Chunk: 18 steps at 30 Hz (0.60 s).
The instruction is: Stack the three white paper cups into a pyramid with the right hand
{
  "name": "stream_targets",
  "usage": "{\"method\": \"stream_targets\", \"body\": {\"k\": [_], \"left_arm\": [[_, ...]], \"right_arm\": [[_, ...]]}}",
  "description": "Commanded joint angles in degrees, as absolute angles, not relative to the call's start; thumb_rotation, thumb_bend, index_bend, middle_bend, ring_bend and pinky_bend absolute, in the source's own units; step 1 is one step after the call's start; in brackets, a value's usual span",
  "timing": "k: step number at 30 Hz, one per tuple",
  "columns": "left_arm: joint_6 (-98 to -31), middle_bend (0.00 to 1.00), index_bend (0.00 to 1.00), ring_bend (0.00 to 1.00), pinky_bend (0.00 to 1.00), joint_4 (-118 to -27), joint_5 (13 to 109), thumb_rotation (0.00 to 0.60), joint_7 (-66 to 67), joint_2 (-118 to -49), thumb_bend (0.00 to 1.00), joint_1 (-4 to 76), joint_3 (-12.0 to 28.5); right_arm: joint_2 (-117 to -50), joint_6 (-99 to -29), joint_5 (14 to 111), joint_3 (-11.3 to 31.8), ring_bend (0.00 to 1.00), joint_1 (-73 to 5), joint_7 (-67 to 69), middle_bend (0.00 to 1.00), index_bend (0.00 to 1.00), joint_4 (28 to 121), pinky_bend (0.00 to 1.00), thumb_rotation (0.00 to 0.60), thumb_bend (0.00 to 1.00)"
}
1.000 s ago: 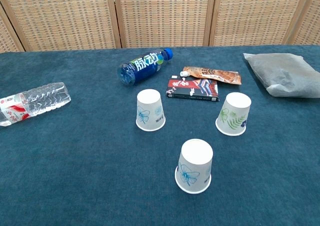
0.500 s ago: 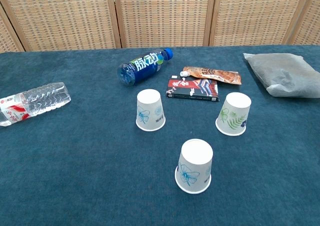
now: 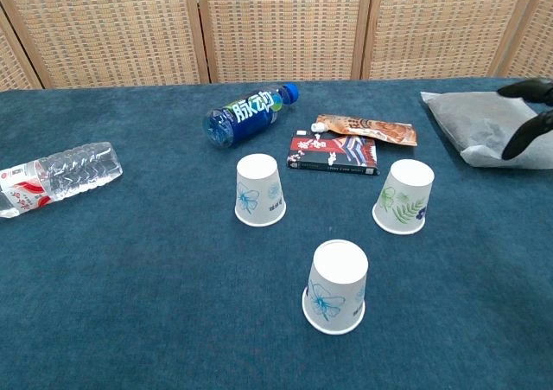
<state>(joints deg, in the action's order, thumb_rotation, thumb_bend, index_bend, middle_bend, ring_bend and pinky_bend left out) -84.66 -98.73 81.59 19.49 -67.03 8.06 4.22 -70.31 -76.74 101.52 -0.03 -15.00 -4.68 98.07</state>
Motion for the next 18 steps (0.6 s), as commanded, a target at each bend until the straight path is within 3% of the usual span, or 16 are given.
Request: {"method": "stream_targets", "body": {"k": [1, 18], "left_arm": [[-84.78, 0.00, 0.02, 0.00, 0.17, -98.74, 81.63, 0.600, 19.74, -67.17, 0.13, 8.05, 4.23], [-85.06, 0.00, 0.02, 0.00, 0.17, -98.58, 81.15, 0.600, 18.09, -66.65, 0.13, 7.85, 4.69]], "right_arm": [[-73.01, -72.17, 101.22, 0.01, 0.00, -18.02, -5.61, 0.00, 0.34, 99.99, 0.13, 0.600, 0.15], [-78.85, -63.91, 93.40, 2.95, 0.00, -23.63, -11.16, 0.00, 0.34, 102.56, 0.13, 0.600, 0.15]]}}
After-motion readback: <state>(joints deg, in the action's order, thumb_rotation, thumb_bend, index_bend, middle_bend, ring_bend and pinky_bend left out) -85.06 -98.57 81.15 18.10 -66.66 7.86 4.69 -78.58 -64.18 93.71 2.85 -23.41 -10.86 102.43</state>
